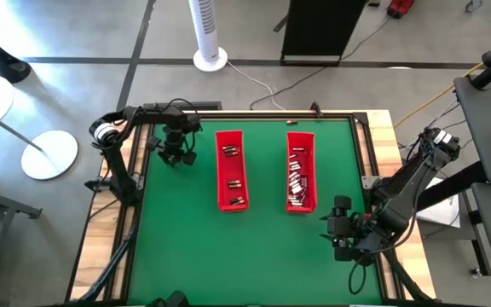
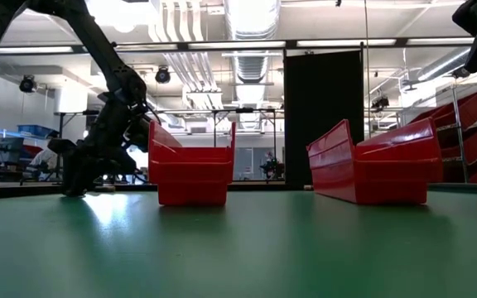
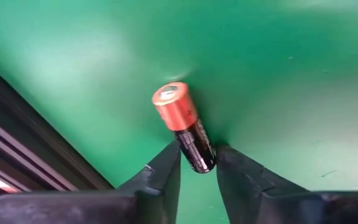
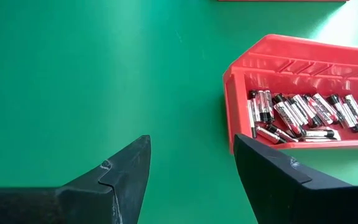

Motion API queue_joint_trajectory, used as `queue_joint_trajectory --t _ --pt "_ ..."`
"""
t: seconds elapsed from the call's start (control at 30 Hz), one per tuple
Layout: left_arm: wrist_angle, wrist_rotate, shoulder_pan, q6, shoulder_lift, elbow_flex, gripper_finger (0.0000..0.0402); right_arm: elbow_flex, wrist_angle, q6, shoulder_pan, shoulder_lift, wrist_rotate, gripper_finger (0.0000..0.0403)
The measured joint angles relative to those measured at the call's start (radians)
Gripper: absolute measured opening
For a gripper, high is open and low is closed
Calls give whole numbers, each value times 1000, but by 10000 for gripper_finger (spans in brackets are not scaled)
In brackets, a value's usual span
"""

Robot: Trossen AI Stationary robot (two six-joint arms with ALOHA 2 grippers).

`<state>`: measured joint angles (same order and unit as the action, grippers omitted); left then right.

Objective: Sort batteries
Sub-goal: Put the brown battery into the left red bin

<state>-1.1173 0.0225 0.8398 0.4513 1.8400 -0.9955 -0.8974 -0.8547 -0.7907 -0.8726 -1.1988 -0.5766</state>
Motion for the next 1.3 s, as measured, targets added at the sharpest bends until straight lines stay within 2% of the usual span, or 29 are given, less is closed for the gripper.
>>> queue_joint_trajectory --t 0.23,0.53,0.7,0.83,0.97,1.07,1.3 --pt "12 -5 0 15 -4 -2 25 2 0 -1 0 0 0 226" --pt "95 26 -22 -7 -68 -2 24 2 0 -2 0 0 0 224" --pt "88 28 -66 -20 -180 2 24 -14 0 18 0 0 -13 229" --pt "91 32 -121 -21 -292 2 24 -41 0 63 1 0 -87 227" --pt "134 39 -227 -21 -424 3 24 -70 8 96 12 0 -196 224" --pt "206 42 -348 -1 -521 3 23 -80 39 122 41 0 -252 229" --pt "444 144 -662 24 -655 3 23 -80 239 316 147 -2 -230 249"
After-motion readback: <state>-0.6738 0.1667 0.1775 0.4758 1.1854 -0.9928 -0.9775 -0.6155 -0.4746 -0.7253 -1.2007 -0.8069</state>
